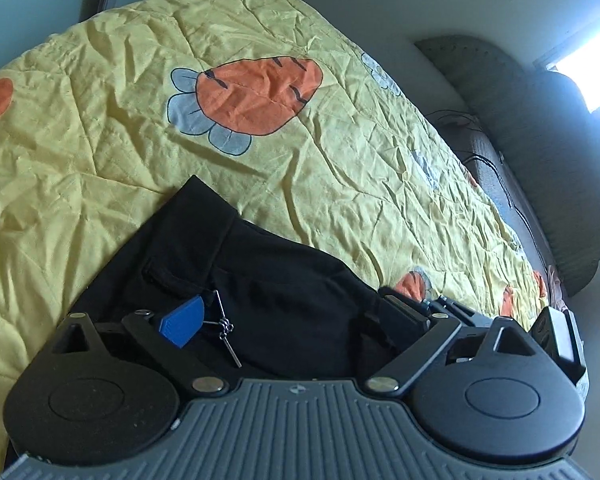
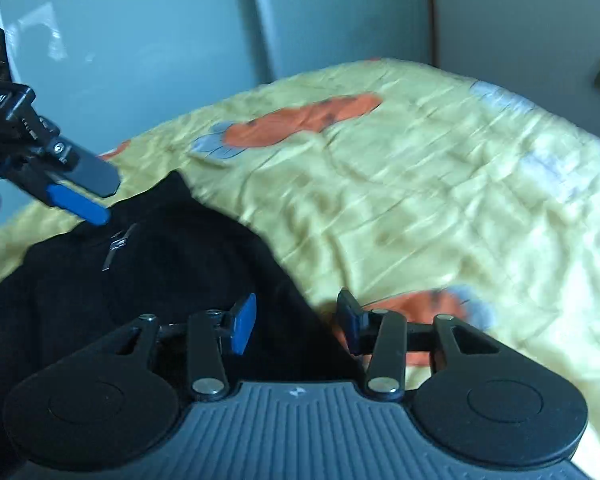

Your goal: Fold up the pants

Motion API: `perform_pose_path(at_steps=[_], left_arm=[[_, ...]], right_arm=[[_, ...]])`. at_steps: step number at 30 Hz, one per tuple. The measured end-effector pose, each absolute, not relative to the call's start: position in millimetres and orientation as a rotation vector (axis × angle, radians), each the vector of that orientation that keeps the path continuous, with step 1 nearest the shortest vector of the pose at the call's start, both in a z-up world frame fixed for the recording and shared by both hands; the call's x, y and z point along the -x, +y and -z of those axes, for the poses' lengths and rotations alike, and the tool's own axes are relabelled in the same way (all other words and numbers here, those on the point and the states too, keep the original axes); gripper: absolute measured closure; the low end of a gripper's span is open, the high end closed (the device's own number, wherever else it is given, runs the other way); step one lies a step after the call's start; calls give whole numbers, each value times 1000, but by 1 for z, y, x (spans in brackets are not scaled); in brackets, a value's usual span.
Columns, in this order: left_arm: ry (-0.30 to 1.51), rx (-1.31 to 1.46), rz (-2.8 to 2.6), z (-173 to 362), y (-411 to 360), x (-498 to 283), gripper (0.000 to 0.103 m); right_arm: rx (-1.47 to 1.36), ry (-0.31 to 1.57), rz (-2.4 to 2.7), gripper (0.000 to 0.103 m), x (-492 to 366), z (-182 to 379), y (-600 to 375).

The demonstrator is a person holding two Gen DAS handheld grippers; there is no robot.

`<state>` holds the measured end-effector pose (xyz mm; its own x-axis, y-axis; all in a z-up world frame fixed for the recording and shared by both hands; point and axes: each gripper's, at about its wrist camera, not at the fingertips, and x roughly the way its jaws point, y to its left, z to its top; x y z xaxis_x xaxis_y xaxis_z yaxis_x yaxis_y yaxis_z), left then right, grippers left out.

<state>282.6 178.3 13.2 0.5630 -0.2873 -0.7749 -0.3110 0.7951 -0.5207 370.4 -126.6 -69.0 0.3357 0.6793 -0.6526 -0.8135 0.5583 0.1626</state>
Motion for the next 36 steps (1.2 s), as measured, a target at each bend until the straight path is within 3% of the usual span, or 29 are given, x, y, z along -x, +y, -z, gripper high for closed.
perform_pose_path(at_steps=[1,2,3,7,14,15,17,19,22,23,25,27,29,30,36], left_arm=[[995,689,-19,-12,180,-284,8],[995,701,-18,-11,181,-285,8],[994,716,-16,-9,183,-285,8],[990,768,3,-6,188,-286,8],[984,870,64,-3,194,-282,9],[985,874,60,-3,194,-280,14],[991,878,53,-1,193,-276,30],[995,879,37,2,192,-269,60],[967,882,10,5,192,-254,87],[944,878,5,5,191,-248,91],[900,855,-6,4,189,-237,94],[864,828,-12,0,185,-225,94],[842,805,-10,-3,181,-215,95],[833,795,-8,-5,179,-210,95],[815,798,9,-8,179,-188,95]], right_arm=[[210,744,-1010,65,-370,69,-125],[222,738,-1021,88,-364,69,-123],[255,722,-1027,94,-357,68,-120],[447,534,-977,97,-292,57,-113],[879,180,-927,97,-155,53,-95],[917,154,-921,97,-142,57,-93],[942,130,-916,97,-128,61,-92],[920,139,-911,97,-126,63,-93],[863,160,-898,97,-131,65,-93],[846,169,-893,97,-132,65,-94],[839,185,-870,97,-131,68,-91],[849,154,-800,89,-128,71,-90],[862,167,-737,68,-128,76,-91],[862,170,-715,64,-129,78,-93],[843,276,-592,66,-143,80,-115]])
